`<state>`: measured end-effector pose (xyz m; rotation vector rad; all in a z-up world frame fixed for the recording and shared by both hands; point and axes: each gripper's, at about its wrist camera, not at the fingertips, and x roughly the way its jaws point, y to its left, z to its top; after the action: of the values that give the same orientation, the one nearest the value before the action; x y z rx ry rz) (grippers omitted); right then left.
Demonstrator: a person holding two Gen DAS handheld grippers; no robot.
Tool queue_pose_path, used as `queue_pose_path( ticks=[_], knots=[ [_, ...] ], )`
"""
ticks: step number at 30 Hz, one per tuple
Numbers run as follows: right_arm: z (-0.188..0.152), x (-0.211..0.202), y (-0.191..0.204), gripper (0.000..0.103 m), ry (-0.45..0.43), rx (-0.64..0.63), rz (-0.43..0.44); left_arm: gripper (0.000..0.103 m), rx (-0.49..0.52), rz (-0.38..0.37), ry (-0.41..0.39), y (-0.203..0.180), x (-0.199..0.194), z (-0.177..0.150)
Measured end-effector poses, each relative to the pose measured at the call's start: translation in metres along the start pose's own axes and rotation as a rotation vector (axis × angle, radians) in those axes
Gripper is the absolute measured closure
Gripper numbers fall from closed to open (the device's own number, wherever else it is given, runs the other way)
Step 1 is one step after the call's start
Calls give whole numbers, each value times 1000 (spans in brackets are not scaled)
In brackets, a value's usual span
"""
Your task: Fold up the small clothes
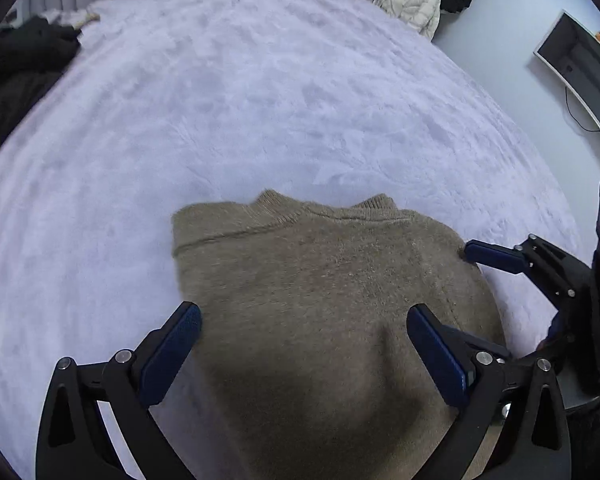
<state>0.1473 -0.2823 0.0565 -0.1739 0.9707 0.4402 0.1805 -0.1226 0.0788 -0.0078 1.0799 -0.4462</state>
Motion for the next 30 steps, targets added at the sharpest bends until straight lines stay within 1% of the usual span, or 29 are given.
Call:
queue_pose_path(
  ticks=[1, 2, 3, 4, 5, 6, 7, 8, 9, 10, 11, 12, 14, 15, 18, 20, 21, 23, 24, 25, 27, 30],
  knots=[
    [-3, -16, 9, 20, -27, -18, -34, 0, 13, -37, -40, 0, -15, -9],
    [-7, -30, 19, 20, -52, -50, -41, 0, 14, -102, -60, 2, -30, -23],
    [-12, -41, 31, 20, -76, -96, -19, 0, 13, -165, -59, 1, -40, -38],
    [-21, -54, 45, 19, -89, -145, 21, 0, 23, -197, -52, -3, -44, -51],
    [-30, -62, 59, 19, -91, -198, 59, 0, 44, -205, -52, -8, -48, -67],
    [-39, -68, 72, 19, -89, -244, 77, 0, 73, -194, -52, -14, -49, -82],
    [-49, -71, 83, 19, -85, -285, 77, 0, 111, -164, -39, -21, -46, -97],
    [-60, -70, 94, 19, -69, -321, 66, 0, 142, -122, -20, -25, -41, -107],
    [-68, -64, 99, 19, -39, -336, 52, 0, 166, -51, 6, -28, -30, -117],
    [-77, -54, 101, 19, 11, -342, 30, 0, 165, -5, 50, -25, -20, -125],
    [-87, -46, 102, 19, 46, -344, -5, 0, 136, -29, 92, -19, -12, -132],
    [-95, -47, 103, 19, 40, -345, -28, 0, 71, -72, 107, -7, -14, -139],
    [-107, -64, 103, 19, 21, -322, -45, 0, 7, -95, 82, 7, -32, -149],
    [-113, -74, 103, 19, 15, -310, -57, 0, -11, -94, 58, 12, -44, -154],
    [-131, -105, 98, 19, 19, -261, -67, 0, -37, -73, 6, 26, -73, -157],
    [-139, -125, 95, 19, -19, -234, -69, 0, -70, -46, -28, 34, -81, -148],
    [-139, -132, 94, 19, -31, -214, -72, 0, -99, -33, -31, 38, -80, -139],
    [-131, -137, 89, 18, -44, -165, -81, 0, -154, -51, -11, 41, -70, -122],
    [-124, -133, 86, 18, -42, -136, -92, 0, -180, -75, 12, 41, -60, -112],
    [-117, -128, 82, 18, -35, -108, -100, 0, -198, -81, 33, 39, -51, -104],
    [-103, -111, 71, 18, -14, -36, -110, 0, -223, -63, 72, 35, -31, -95],
    [-95, -97, 46, 18, 17, 118, -73, 0, -256, -88, 113, 37, -12, -91]
  ],
)
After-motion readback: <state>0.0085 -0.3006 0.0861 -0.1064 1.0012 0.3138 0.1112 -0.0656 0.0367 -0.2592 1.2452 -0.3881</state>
